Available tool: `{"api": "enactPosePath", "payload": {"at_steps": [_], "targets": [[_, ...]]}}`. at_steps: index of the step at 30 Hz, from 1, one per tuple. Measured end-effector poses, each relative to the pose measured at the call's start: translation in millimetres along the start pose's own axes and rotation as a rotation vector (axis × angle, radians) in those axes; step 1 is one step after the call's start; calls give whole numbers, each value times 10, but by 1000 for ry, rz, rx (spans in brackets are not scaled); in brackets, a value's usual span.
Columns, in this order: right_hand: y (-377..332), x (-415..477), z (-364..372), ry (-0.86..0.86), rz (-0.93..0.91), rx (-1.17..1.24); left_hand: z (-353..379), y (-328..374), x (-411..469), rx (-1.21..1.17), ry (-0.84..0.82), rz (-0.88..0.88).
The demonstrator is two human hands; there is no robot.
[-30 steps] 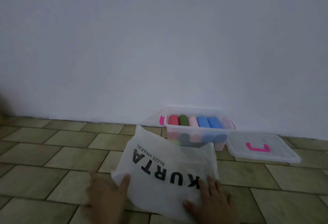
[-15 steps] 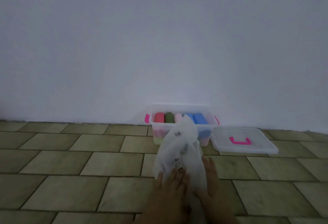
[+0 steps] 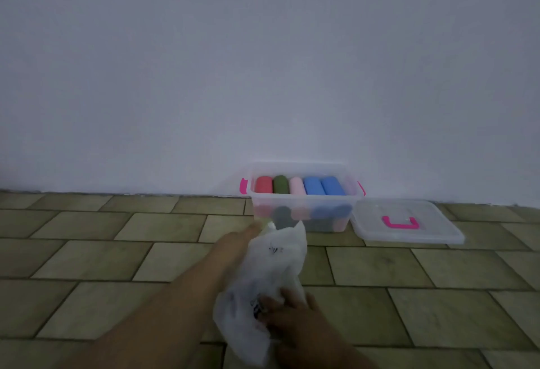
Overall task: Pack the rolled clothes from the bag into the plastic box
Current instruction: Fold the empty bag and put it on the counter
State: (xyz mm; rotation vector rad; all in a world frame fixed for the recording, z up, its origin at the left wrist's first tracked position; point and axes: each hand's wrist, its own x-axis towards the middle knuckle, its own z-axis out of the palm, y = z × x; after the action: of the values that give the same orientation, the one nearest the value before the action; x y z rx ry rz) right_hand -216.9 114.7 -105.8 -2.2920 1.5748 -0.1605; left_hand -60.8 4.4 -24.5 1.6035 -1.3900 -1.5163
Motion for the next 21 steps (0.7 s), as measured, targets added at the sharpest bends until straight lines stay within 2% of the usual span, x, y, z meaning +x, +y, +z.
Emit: {"api": "enactPosePath", "payload": {"at_steps": [1,3,4,5,6,7,9,11,12,13,15,17,18,21], "targets": [[-75,42,-13,122,-32,55,70,36,21,214,-14,75],[-102,-25,-31,154,-23,74,212,-173,27,686,16,223],[-89,-8,-168,243,133,65,244,-321,7,795,53,253],[-136,-59,-280,329,298,-49,250,-466,-20,814,108,250],[-191,-147,-259,386,361,7,241,-603,-51,763,176,239],[-246,-163,-225,527,325,-3,229,-720,-86,728,233,243],[-292,-429,75,717,250,-31,242,-864,-147,787,299,397],[-334,-412,152,620,234,-46,269,-859,-219,737,342,544],[-324,-372,93,467,230,-112,277,-842,-252,674,358,565],[-315,-310,92,424,250,-169,280,-833,-286,614,373,571],[-270,-222,112,192,322,-149,264,-848,-334,487,379,551],[-230,-177,117,66,337,-114,208,-895,-365,342,316,465],[-245,-166,111,67,305,-111,169,-944,-407,353,270,420],[-368,-100,114,85,193,-43,21,-1169,-634,665,166,420]]}}
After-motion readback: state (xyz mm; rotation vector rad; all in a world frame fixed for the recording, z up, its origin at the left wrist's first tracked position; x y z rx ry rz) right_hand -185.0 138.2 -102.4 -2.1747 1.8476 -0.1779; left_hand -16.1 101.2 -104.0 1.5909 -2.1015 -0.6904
